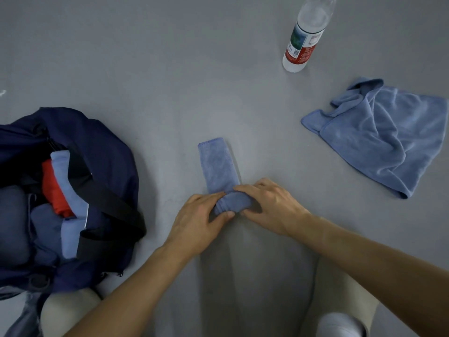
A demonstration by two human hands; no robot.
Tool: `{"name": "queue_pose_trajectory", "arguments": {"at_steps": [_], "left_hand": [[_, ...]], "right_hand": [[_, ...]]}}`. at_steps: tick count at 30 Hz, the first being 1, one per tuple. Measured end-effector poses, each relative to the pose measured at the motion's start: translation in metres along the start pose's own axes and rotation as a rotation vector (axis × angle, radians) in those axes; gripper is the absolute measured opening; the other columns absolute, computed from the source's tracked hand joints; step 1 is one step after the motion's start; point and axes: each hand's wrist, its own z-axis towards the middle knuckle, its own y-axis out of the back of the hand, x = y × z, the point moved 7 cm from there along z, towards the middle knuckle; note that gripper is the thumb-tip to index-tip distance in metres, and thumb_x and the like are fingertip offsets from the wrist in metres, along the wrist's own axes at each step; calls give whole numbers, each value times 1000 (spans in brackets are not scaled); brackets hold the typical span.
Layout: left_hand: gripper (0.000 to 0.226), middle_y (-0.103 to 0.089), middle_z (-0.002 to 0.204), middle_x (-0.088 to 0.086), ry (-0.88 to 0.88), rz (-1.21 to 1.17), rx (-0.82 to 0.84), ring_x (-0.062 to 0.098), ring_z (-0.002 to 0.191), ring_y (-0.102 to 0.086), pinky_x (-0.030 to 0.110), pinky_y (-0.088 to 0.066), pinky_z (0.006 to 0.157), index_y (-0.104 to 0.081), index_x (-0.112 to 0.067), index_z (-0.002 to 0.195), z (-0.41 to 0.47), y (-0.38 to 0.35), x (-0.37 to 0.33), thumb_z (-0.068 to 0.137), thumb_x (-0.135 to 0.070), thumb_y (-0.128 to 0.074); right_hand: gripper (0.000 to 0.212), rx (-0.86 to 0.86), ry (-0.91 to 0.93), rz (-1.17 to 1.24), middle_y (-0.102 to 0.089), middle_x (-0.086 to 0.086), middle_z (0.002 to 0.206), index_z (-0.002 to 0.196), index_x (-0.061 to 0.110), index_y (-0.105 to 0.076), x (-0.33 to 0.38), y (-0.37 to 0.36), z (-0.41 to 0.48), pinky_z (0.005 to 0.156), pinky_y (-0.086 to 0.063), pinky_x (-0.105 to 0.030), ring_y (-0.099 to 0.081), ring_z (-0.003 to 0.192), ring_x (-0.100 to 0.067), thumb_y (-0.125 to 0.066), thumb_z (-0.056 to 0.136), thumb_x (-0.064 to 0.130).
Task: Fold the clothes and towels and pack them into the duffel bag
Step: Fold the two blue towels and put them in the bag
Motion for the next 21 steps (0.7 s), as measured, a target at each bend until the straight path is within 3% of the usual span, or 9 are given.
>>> {"name": "queue_pose_trajectory", "arguments": {"at_steps": [3, 5, 8, 10, 14, 18, 21], "left_hand": [[51, -62, 91, -14, 120, -49, 17, 7, 85, -57, 20, -42, 75, -44, -43, 145, -9, 3, 3, 95, -52, -54], [63, -64, 93, -11, 186, -104, 24, 4, 84, -59, 21, -45, 77, -25, -49, 152, -17, -1, 6, 96, -53, -53], [70, -60, 95, -19, 254, -175, -9, -7, 77, -56, 7, -42, 71, -7, -54, 153, -20, -6, 6, 98, -50, -51], [69, -58, 92, -16, 292, -151, -47, -6, 70, -52, 7, -39, 65, -4, -52, 153, -13, -6, 5, 100, -50, -48], [65, -56, 78, -10, 336, -66, -72, 2, 64, -51, 26, -46, 69, -7, -51, 154, 2, -7, 4, 100, -53, -43], [61, -53, 101, -11, 345, 1, -132, 4, 81, -52, 25, -44, 74, -18, -47, 155, 1, -5, 4, 100, -51, -45], [57, -47, 136, -3, 149, 114, -204, 15, 112, -54, 35, -55, 81, -32, -34, 155, 0, -1, -9, 100, -41, -48]], "right_hand": [[62, 143, -205, 54, -64, -4, 101, 145, 44, -35, -10, -14, -3, 85, -49, -35, -61, 95, -24, -62, 89, 48], [64, 168, -236, 109, -59, 3, 92, 147, 45, -29, -10, -22, -4, 80, -48, -33, -62, 91, -24, -60, 91, 48], [63, 103, -252, 129, -63, 3, 85, 151, 44, -27, -8, -23, -4, 78, -50, -34, -66, 86, -26, -58, 95, 45], [59, 34, -223, 23, -69, -3, 90, 153, 44, -26, -3, -18, -4, 76, -54, -39, -66, 84, -29, -51, 99, 46], [49, -188, 31, -286, -62, -1, 99, 146, 32, -48, 14, -11, -10, 61, -54, -38, -60, 77, -26, -42, 99, 44], [89, -80, 79, -471, -52, -7, 126, 156, 31, -28, 6, -25, -18, 82, -53, -41, -55, 98, -27, -68, 81, 59], [85, -125, 71, -479, -51, -9, 133, 151, 30, -36, 6, -22, -7, 79, -54, -46, -56, 100, -31, -74, 78, 51]]}}
